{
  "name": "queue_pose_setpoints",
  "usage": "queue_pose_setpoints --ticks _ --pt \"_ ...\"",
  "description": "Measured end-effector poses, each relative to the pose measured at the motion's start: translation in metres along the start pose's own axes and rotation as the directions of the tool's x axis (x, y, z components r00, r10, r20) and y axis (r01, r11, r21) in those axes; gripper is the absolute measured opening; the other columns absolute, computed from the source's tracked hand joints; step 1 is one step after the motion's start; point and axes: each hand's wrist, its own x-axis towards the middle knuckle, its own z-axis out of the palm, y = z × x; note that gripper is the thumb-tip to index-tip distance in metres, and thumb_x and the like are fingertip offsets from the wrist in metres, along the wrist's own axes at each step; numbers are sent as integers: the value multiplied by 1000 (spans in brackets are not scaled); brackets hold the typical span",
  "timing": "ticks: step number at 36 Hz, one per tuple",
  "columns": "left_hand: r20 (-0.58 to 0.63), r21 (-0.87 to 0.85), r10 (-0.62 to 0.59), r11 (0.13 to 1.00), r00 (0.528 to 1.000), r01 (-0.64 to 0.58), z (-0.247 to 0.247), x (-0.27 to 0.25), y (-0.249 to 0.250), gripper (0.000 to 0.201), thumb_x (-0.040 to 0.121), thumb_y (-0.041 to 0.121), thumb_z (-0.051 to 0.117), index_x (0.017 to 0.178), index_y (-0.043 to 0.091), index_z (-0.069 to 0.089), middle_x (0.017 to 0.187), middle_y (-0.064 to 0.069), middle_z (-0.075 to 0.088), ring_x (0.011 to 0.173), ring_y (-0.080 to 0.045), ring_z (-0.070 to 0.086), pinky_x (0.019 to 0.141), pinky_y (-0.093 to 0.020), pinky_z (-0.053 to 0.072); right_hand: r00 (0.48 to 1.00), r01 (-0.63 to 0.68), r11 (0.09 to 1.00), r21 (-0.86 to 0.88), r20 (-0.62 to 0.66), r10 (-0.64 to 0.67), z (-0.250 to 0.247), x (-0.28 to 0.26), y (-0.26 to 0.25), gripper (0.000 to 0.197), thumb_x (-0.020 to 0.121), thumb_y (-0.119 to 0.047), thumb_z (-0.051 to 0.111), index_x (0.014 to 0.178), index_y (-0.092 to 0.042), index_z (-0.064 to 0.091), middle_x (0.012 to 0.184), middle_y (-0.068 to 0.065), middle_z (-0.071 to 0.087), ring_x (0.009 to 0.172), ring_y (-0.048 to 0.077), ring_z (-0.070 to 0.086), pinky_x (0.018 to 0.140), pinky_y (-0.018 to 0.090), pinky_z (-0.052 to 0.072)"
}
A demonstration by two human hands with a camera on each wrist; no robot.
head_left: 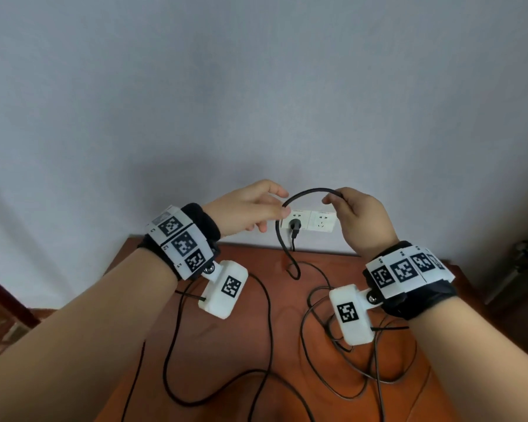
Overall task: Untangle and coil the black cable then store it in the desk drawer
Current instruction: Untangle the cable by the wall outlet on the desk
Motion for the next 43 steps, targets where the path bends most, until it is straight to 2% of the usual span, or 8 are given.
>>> queue_pose_setpoints --ticks 9,14,17,24,28,32,38,43 --pt "-164 -173 16 984 986 -45 18 10 -8 25 101 14 39 92 21 61 77 -1 60 64 -19 68 63 -27 53 995 -24 990 138 102 10 -20 -5 -4 18 94 -27 54 90 -17 68 67 7 51 62 15 45 59 24 37" --pt "-300 210 190 969 935 -130 -8 15 -18 20 91 36 57 83 20 66 77 3 60 80 -23 63 85 -39 50 975 53 996 77 212 -69 -35 -13 10 20 95 -29 52 83 -24 67 72 19 56 63 17 47 60 22 36" --pt "-332 380 300 910 894 -164 -15 12 -21 45 89 47 46 71 8 59 78 -12 58 75 -26 57 76 -36 44 963 65 998 5 263 -64 -41 -15 19 22 95 -28 52 79 -33 66 69 -5 62 64 3 52 61 10 36" --pt "-406 608 410 788 817 -94 -37 11 -47 45 89 49 42 52 23 37 61 3 38 57 -10 40 56 -31 26 957 59 994 -88 289 -31 -57 -13 39 18 93 -27 56 81 -33 67 83 6 70 83 26 62 78 29 45" --pt "-454 601 399 797 797 -58 -36 12 -57 41 89 51 42 62 21 51 68 4 43 64 -14 44 60 -29 30 964 103 988 -112 256 -71 -59 -4 33 17 94 -24 55 86 -24 70 89 1 72 88 20 64 77 17 44" --pt "-504 576 376 817 777 -22 -37 17 -59 34 98 34 45 85 9 64 86 -5 51 83 -18 48 76 -31 36 970 165 981 -102 194 -143 -54 6 21 20 95 -21 54 98 -13 72 99 3 72 94 23 64 89 34 48" --pt "-565 382 242 924 789 -10 -22 23 -57 31 99 36 43 117 14 56 122 -7 44 104 -15 44 95 -24 32 978 208 978 -27 11 -208 -45 25 4 19 94 -20 57 99 -10 73 95 -7 67 90 0 59 81 3 39" --pt "-578 256 193 965 793 -48 -5 29 -44 39 100 44 38 105 11 58 106 -3 52 99 -17 50 86 -27 36 975 214 976 33 -69 -211 -36 30 -9 20 93 -23 57 98 -12 73 91 -9 66 73 -10 56 71 4 38"
